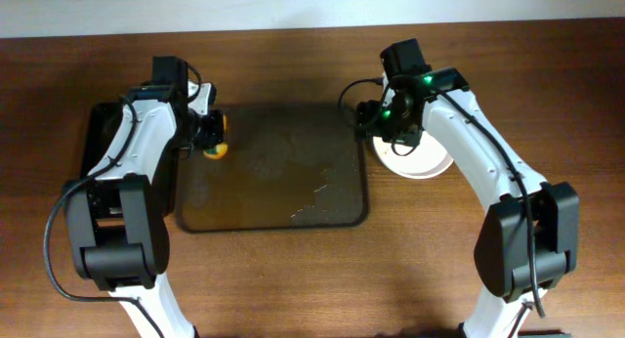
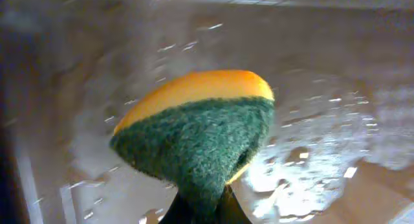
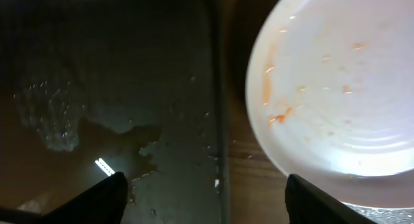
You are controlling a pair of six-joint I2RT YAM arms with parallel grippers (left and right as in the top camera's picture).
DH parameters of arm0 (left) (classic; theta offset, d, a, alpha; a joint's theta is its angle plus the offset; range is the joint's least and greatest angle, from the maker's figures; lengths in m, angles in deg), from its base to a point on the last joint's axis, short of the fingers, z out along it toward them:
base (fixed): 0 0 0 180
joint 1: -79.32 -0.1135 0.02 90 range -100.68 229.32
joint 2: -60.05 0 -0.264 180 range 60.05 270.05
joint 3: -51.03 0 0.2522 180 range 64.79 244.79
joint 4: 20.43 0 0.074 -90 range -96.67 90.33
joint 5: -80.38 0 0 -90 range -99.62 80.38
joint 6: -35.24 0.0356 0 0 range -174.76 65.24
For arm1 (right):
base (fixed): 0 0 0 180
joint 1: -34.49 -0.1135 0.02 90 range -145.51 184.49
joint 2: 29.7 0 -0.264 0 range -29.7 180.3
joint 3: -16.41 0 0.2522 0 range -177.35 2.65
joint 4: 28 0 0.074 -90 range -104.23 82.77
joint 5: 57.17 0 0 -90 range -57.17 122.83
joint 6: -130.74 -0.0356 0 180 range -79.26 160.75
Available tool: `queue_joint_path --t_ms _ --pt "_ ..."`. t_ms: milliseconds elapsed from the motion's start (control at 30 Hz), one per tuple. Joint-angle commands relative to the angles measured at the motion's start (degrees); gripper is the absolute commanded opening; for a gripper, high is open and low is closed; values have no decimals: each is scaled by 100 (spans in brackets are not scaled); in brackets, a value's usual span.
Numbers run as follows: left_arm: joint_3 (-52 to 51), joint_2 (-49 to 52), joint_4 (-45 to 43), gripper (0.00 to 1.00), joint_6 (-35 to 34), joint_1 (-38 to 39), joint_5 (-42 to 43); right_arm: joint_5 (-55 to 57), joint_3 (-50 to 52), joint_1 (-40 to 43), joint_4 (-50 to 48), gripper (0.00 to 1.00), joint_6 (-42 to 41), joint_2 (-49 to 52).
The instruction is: Clean dirty plates on tray and stack at the side
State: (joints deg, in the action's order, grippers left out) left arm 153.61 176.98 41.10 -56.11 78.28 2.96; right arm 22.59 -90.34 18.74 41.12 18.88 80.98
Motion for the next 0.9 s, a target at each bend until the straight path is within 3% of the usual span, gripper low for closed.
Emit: queue_joint_path --t_ms 0,167,333,367,433,467,500,700,867 --pt "70 -275 192 1 -483 -431 -940 -9 -92 -116 -2 79 46 -83" --pt "-28 -378 310 1 -490 -1134 -1609 -11 -76 -118 -7 78 44 -66" --pt "-61 -372 280 0 -483 -1252 -1740 -9 -76 -118 -11 79 44 -63" --pt "-61 -354 289 6 -483 -1252 -1759 -9 -76 -118 -11 79 44 -63" --pt "-61 -339 286 69 -485 -1252 -1757 -11 -76 -118 -7 82 46 -63" --pt "-61 -339 282 85 -485 -1252 -1757 -9 -76 -118 -4 84 46 -63" --pt "-61 -339 264 95 -485 -1252 -1786 -9 -76 -118 -4 87 46 -63" --pt "463 -966 579 95 -485 -1182 -1722 15 -221 -101 153 84 267 -271" --pt "566 -1926 361 99 -490 -778 -992 861 -669 -101 675 85 389 -1657"
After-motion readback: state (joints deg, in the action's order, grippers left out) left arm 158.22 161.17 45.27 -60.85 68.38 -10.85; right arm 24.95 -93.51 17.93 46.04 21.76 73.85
